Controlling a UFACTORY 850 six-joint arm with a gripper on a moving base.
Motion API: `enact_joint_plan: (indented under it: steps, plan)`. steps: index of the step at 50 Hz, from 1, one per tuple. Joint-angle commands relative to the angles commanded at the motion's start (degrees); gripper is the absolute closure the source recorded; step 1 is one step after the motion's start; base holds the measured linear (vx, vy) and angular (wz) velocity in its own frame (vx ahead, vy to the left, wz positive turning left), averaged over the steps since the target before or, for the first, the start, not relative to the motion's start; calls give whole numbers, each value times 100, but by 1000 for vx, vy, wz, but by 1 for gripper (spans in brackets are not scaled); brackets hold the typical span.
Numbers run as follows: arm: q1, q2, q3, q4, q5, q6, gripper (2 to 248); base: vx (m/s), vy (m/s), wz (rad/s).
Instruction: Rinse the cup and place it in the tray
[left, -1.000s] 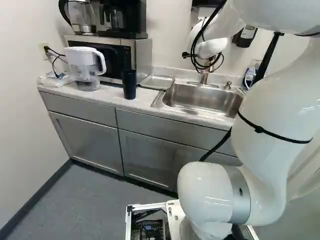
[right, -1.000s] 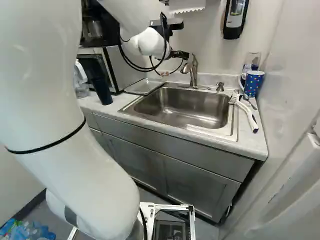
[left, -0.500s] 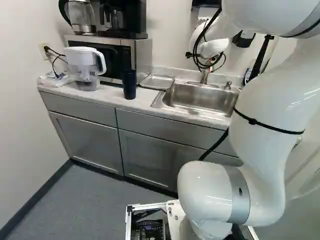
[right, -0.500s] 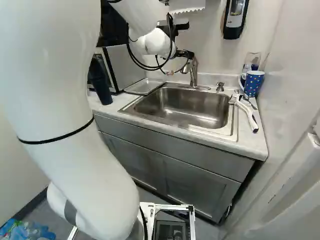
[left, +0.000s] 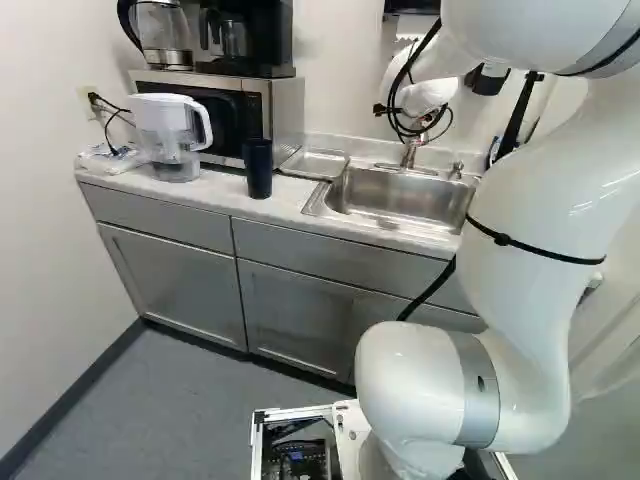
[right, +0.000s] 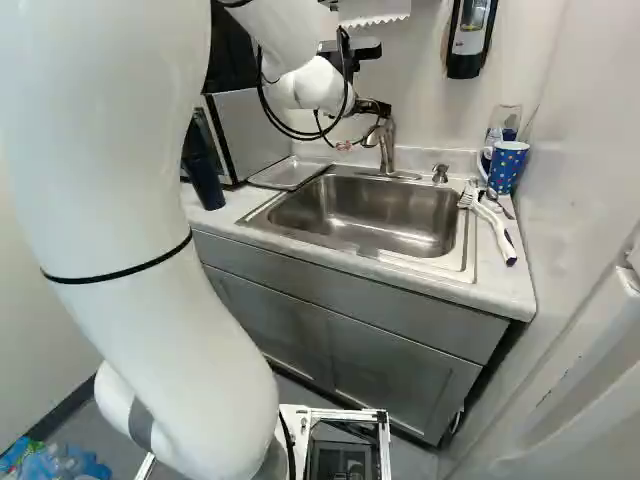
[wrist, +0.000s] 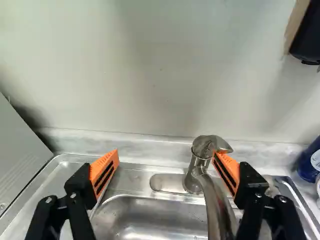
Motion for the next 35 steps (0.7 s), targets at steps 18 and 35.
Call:
enact_joint_plan:
  steps: [18,35]
  plan:
    - [-30,-101,-108,0,39,0,3,0,0,0]
    - [-60,-355,-386,0,264,0,3,0,0,0]
